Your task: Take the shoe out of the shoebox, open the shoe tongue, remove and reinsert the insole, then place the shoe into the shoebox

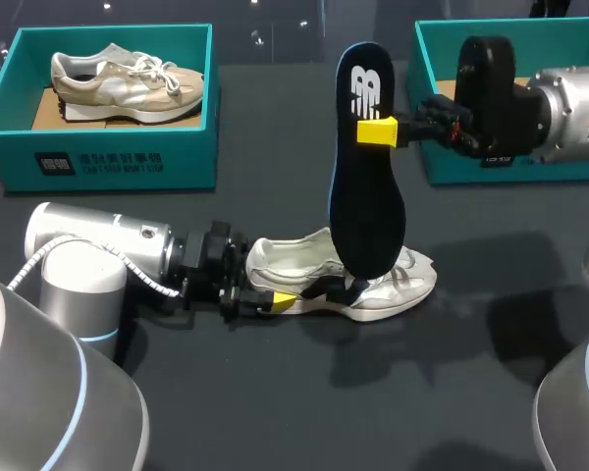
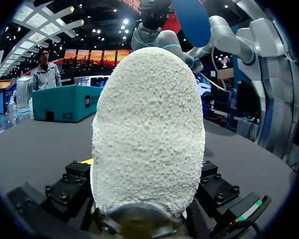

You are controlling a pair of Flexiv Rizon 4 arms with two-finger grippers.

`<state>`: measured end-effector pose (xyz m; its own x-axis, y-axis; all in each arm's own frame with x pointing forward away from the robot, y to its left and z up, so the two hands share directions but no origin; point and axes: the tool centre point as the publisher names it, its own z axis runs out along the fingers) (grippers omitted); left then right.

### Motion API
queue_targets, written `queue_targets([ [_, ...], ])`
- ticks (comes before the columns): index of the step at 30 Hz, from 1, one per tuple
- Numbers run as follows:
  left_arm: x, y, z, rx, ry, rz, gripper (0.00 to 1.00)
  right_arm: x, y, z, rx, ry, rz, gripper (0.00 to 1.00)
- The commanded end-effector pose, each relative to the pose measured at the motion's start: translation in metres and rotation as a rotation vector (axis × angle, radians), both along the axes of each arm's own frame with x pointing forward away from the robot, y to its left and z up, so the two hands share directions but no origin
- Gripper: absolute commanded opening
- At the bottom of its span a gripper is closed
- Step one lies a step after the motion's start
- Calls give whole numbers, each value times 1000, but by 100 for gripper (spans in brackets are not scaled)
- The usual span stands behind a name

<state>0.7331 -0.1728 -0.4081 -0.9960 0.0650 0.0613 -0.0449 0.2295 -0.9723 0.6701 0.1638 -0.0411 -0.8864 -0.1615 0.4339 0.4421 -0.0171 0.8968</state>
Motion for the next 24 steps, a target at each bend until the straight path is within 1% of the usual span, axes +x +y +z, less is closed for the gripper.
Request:
queue_targets([
  [1,0,0,-1,1,0,0,0,-23,4,-8,18,28,-45,0],
  [4,0,0,-1,1,0,0,0,-37,8,-10,19,76,-55,0],
  [7,0,0,-1,1,0,0,0,-47,9,-10,26,127,-61,0],
  [21,0,0,-1,1,0,0,0,-48,9,-10,23,130,-64,0],
  [24,0,0,-1,1,0,0,0,-56,11,-12,30,138,-78,0],
])
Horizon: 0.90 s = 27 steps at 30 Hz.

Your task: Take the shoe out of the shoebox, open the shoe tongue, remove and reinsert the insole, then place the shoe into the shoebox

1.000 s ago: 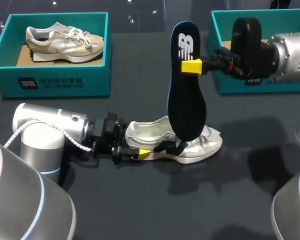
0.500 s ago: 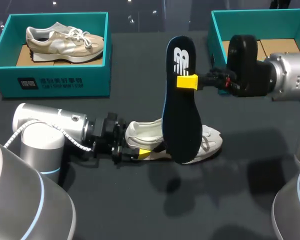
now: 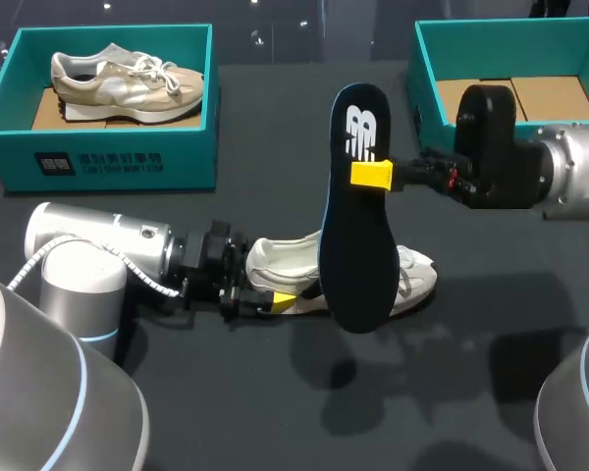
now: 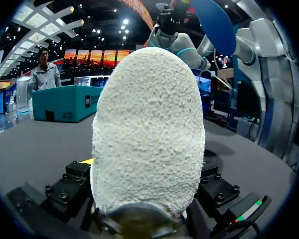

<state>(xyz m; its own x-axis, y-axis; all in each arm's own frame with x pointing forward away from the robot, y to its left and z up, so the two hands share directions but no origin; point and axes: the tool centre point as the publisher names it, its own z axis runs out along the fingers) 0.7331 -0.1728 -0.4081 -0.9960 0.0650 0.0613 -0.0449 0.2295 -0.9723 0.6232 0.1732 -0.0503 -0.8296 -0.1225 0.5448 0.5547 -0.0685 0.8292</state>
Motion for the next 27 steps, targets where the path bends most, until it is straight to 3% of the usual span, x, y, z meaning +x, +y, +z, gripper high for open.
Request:
queue_targets([
  [1,0,0,-1,1,0,0,0,-12,1,-3,2,6,-26,0],
  [15,0,0,-1,1,0,0,0,-27,7,-7,-27,-15,-34,0],
  [27,0,0,-1,1,0,0,0,-28,17,-9,-52,-23,28,0],
])
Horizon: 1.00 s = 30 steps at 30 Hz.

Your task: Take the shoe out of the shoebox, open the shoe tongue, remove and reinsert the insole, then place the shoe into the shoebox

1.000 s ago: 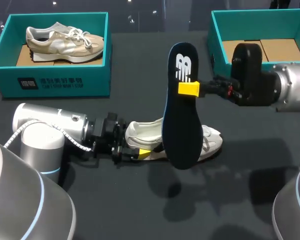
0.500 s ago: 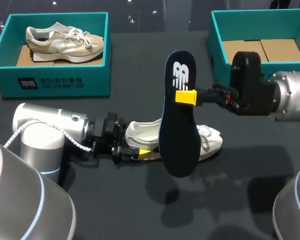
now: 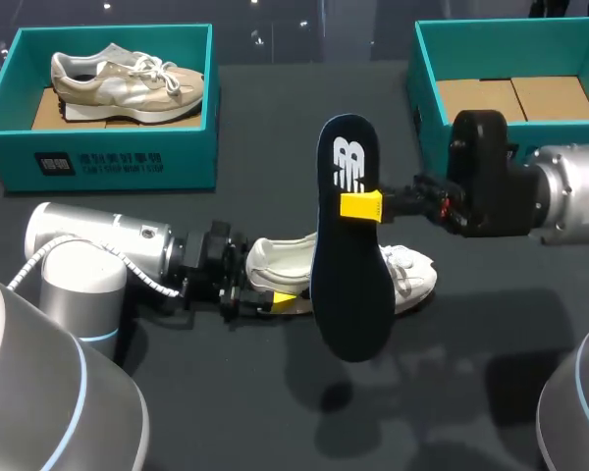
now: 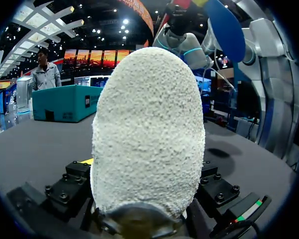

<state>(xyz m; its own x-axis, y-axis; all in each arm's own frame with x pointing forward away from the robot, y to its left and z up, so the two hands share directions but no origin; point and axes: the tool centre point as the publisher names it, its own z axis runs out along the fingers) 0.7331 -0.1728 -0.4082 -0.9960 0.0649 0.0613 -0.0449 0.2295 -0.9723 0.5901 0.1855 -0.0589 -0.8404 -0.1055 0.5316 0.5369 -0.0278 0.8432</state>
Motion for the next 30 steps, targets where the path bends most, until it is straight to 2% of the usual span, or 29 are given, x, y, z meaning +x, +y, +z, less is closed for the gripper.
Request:
queue_targets([
  [1,0,0,-1,1,0,0,0,4,5,0,-12,-2,24,0],
  [19,0,0,-1,1,0,0,0,1,9,-5,-30,18,58,0],
  [24,-2,4,5,-9,-3,-11,2,1,9,-5,-30,18,58,0],
  [25,-2,5,6,-10,-4,-12,25,1,9,-5,-30,18,58,0],
  [27,-2,7,8,-10,-8,-11,49,1,9,-5,-30,18,58,0],
  [29,-2,8,9,-8,-10,-11,86,1,9,-5,-30,18,58,0],
  [30,-2,9,9,-6,-14,-10,100,1,9,-5,-30,18,58,0],
])
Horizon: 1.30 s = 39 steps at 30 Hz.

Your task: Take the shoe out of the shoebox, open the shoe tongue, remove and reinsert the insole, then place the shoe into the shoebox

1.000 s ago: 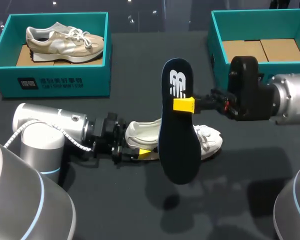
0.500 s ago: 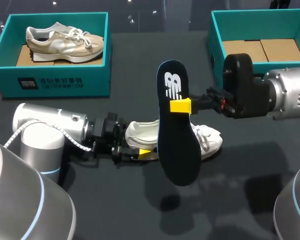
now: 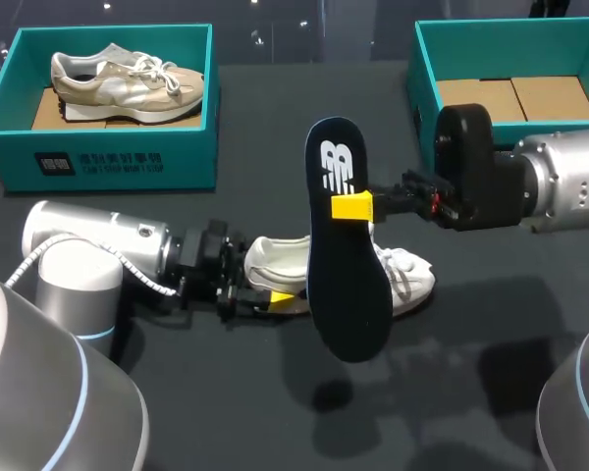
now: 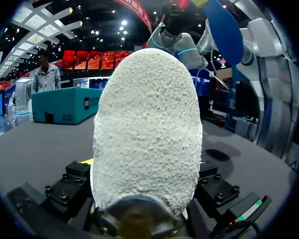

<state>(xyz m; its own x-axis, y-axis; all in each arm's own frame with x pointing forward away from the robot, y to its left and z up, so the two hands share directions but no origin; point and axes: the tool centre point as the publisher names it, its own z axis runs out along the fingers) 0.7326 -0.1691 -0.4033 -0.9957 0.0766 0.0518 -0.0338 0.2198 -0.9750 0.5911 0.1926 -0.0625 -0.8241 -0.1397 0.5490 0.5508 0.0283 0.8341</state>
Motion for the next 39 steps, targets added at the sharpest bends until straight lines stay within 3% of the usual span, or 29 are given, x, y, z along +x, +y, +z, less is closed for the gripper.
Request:
queue_targets([
  [1,-1,6,4,6,-4,1,100,0,2,-1,-1,1,-1,0],
  [15,2,23,5,132,-22,-5,100,0,2,-1,-1,1,-1,0],
  [22,4,47,1,313,-88,-45,100,0,2,-1,-1,1,-1,0],
  [35,4,47,1,313,-88,-45,100,0,2,-1,-1,1,-1,0],
  [39,3,52,12,405,-127,-78,100,0,2,-1,-1,1,-1,0],
])
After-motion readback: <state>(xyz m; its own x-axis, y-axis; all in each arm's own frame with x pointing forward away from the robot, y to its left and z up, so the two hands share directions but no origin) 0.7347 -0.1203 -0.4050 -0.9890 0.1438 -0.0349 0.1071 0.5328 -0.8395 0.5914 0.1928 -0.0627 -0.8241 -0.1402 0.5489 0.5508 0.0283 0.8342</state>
